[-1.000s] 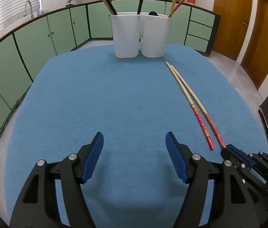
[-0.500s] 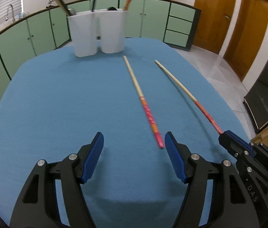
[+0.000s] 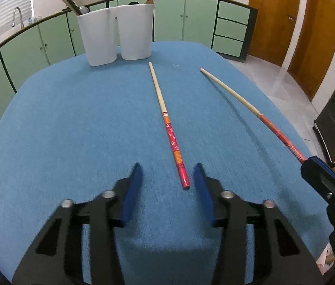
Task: Organize utensils
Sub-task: 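Close the left tool on the other red-patterned chopstick while the right tool holds its own, then lift both red-patterned chopsticks and carry them over the white holder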
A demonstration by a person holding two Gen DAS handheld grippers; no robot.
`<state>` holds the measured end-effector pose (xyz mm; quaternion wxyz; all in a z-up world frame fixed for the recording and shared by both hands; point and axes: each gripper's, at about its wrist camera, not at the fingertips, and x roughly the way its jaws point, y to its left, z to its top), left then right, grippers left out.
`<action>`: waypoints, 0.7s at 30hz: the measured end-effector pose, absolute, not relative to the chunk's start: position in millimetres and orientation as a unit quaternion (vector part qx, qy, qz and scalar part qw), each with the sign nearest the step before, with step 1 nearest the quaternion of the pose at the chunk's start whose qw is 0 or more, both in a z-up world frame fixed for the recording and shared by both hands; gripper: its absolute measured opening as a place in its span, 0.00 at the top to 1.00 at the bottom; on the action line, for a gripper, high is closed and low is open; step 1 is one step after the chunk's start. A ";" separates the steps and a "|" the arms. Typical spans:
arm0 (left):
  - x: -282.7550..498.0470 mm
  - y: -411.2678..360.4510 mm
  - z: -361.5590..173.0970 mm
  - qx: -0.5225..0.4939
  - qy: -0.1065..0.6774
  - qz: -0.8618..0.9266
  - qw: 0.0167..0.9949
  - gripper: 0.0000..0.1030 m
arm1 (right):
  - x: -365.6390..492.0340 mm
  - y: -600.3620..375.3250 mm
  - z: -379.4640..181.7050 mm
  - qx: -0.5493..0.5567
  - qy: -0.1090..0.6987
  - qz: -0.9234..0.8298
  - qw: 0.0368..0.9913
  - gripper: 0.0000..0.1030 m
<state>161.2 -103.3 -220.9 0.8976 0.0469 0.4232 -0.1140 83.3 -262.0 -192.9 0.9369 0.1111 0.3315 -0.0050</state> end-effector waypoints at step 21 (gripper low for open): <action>139.1 -69.8 -159.4 0.092 0.339 -0.099 0.931 0.95 | 84.2 -256.2 -163.0 0.088 0.298 0.004 0.950 0.95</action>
